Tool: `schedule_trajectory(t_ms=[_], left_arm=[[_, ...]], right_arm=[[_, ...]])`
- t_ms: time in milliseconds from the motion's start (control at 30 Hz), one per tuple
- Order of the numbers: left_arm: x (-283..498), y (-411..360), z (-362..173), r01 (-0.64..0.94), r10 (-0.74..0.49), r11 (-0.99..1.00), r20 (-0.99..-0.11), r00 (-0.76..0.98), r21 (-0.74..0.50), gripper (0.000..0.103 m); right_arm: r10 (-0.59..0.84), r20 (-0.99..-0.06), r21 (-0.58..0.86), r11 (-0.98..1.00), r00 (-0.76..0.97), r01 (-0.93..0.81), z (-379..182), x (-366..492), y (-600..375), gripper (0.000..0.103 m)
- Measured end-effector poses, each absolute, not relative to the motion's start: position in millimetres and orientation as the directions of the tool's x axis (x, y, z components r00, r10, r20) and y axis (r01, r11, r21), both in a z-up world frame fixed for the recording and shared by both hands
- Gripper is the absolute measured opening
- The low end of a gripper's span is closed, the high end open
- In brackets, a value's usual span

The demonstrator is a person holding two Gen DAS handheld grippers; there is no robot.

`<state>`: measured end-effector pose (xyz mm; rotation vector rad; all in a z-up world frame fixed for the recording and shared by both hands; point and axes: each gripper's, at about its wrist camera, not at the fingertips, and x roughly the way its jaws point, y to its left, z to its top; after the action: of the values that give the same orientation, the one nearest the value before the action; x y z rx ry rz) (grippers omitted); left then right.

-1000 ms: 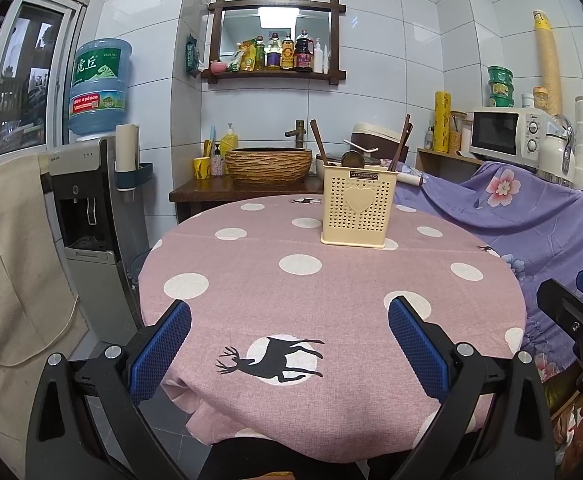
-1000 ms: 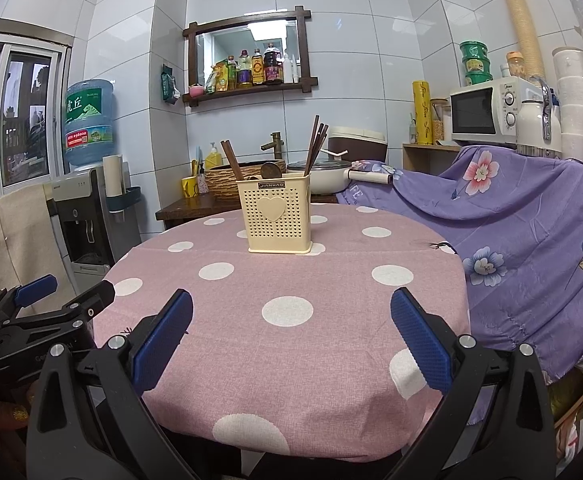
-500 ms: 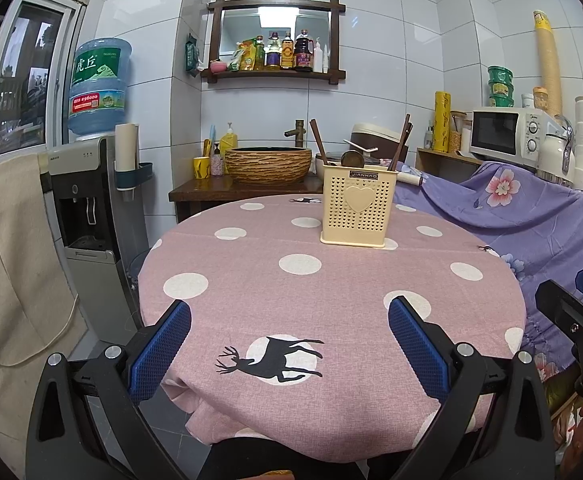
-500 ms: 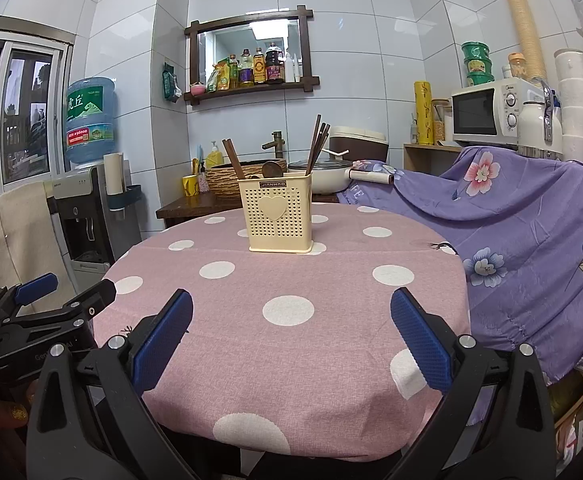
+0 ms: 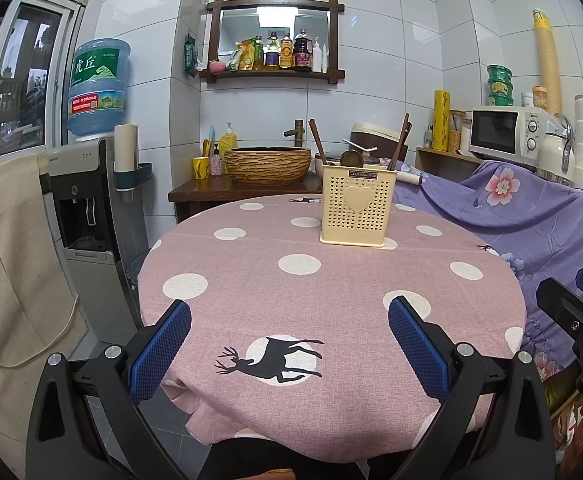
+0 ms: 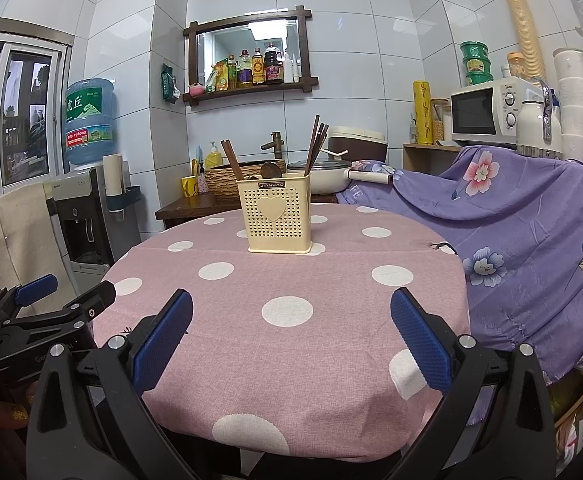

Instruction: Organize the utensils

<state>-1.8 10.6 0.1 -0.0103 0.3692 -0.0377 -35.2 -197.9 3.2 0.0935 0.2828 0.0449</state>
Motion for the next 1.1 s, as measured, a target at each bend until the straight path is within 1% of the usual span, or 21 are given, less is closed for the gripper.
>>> schedule_trajectory(t_ms=[1100], left_arm=[[-3.5, 10.1, 1.0, 0.039, -0.041, 0.999, -0.358, 0.933, -0.011, 0.097]], right_arm=[[0.062, -0.276, 0.091, 0.995, 0.959, -0.038, 3.9, -34.5, -196.6, 0.097]])
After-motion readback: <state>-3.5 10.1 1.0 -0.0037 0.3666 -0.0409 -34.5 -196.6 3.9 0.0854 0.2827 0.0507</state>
